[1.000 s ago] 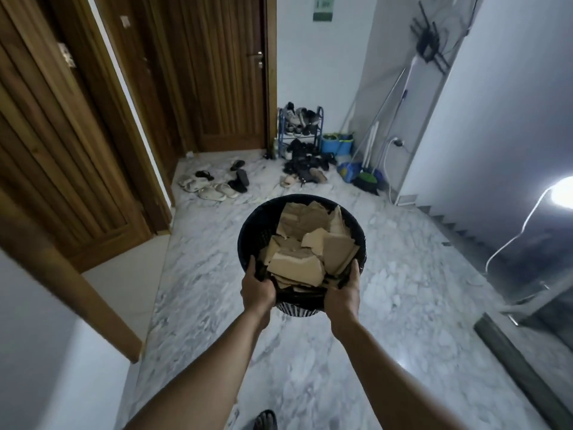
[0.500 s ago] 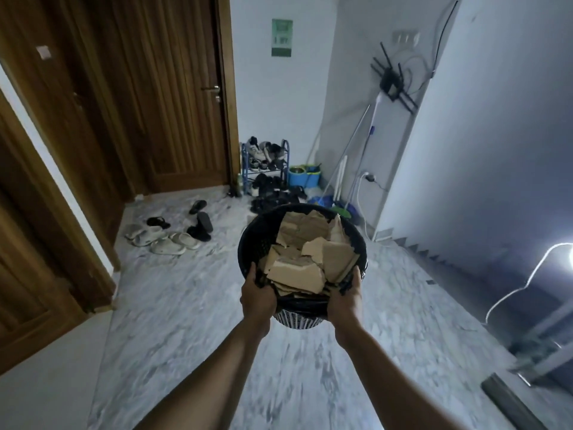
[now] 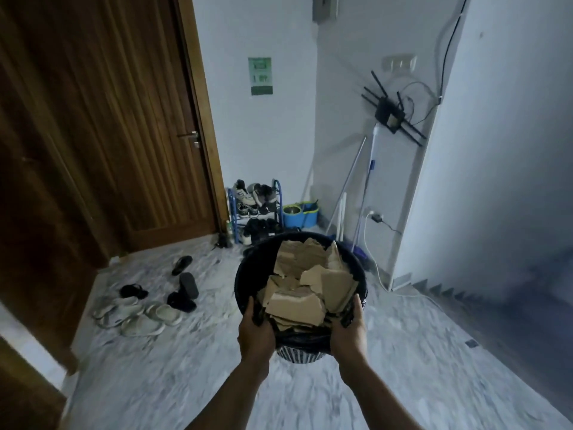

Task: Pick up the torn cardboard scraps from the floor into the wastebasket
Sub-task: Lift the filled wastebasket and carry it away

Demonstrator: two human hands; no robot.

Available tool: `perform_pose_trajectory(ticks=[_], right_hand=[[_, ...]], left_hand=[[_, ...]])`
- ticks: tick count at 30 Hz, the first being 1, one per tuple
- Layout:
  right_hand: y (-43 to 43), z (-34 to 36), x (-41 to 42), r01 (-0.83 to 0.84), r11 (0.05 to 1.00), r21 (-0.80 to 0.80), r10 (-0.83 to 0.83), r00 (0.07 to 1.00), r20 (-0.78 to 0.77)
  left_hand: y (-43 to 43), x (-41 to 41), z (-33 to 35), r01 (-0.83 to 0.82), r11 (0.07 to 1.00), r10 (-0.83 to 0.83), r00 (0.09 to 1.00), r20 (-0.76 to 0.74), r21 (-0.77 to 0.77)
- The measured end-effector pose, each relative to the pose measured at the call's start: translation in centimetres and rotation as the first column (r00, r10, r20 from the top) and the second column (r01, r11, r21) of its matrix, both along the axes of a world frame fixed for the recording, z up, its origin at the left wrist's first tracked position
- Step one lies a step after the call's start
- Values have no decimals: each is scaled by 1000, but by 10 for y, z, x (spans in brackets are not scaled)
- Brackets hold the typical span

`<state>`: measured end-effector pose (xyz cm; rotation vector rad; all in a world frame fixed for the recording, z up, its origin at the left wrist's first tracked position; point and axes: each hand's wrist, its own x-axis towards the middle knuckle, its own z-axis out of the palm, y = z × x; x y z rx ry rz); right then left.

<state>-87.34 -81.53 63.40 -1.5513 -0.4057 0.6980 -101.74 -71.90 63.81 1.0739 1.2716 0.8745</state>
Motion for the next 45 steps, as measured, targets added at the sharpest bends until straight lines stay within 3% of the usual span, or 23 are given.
perform_pose_trajectory(ticks=[5,11,15,20,33,39,45], right_hand=[[91,16,54,-39,999,-2,39,999,1],[212,10,133,10,1000,-5,-10,1000,8],[300,7,192,64,998,13,-64,998,-1],[385,7,266,153,988,0,-153,987,-42],[531,-60,540,314,942,-118,-326,940,-99],[563,-122,631,348,904,-250,-397,898,-188],[573,-195,674,383,834,-398,-509,812,-285]], left_hand=[[94,55,13,-33,999,35,997,-71,36],[221,142,9,-12,999,14,999,-46,46],[314,208,1,43,999,-42,999,-18,15],[418,302,-4,117,990,-110,991,-80,83],[583,589,-63,354,935,-351,930,-104,8],[628,692,-115,512,858,-495,815,-301,-23],[654,761,-198,650,730,-672,628,-392,-212]])
